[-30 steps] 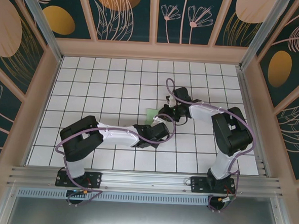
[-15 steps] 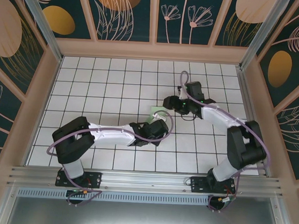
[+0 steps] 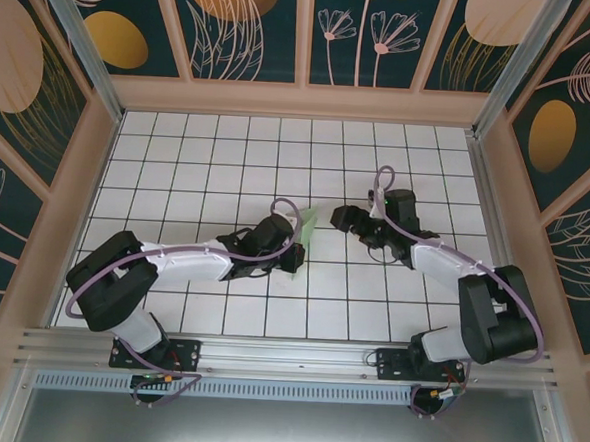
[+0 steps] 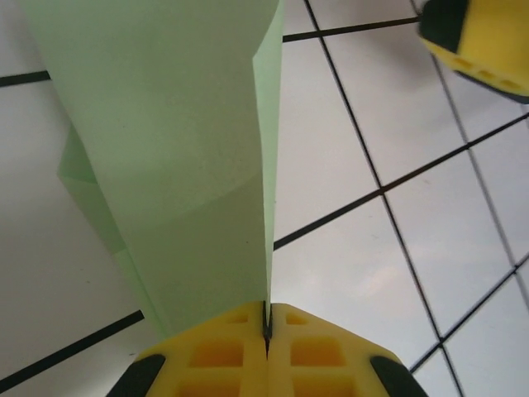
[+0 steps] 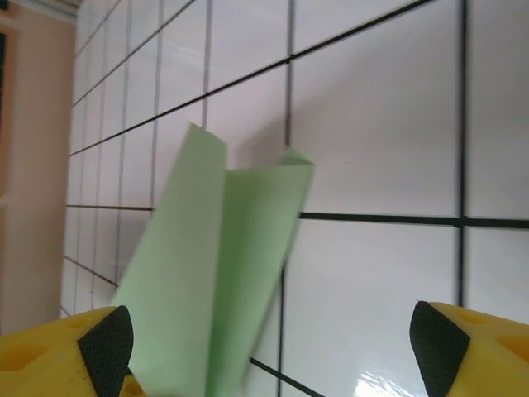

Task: Fold a paper plane with a square sheet of paper (fold left side to right side)
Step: Fold the wing for the fifth time at the center of the table.

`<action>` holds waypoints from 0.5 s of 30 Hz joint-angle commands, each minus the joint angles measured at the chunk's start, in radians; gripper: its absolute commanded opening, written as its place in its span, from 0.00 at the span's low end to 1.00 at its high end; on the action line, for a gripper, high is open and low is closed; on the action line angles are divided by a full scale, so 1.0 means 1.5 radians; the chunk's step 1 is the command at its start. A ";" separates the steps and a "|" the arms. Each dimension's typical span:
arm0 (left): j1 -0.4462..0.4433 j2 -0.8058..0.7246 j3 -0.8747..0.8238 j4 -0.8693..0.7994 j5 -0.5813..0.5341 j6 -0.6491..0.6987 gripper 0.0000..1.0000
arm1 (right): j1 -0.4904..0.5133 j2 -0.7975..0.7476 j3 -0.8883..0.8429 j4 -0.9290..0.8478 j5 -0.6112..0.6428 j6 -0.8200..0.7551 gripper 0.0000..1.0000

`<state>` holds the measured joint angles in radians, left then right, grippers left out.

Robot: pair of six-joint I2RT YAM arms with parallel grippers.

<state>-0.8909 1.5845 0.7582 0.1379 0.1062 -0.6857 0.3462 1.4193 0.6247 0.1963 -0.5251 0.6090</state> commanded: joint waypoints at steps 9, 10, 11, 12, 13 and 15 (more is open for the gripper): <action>0.041 0.010 -0.054 0.154 0.142 -0.069 0.09 | 0.076 0.107 0.051 0.161 -0.013 0.088 0.99; 0.041 0.016 -0.056 0.159 0.147 -0.072 0.09 | 0.080 0.118 0.056 0.164 -0.015 0.089 0.99; 0.042 0.021 -0.054 0.161 0.150 -0.075 0.09 | 0.082 0.126 0.061 0.163 -0.016 0.091 0.99; 0.043 0.025 -0.055 0.165 0.154 -0.078 0.09 | 0.084 0.136 0.068 0.164 -0.016 0.092 0.99; 0.045 0.030 -0.055 0.167 0.157 -0.081 0.09 | 0.087 0.144 0.072 0.165 -0.015 0.095 0.99; 0.048 0.036 -0.058 0.176 0.163 -0.088 0.09 | 0.090 0.159 0.078 0.173 -0.018 0.101 0.99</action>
<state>-0.8291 1.6188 0.6880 0.3508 0.3103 -0.7895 0.4717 1.6325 0.7113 0.4000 -0.5434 0.7391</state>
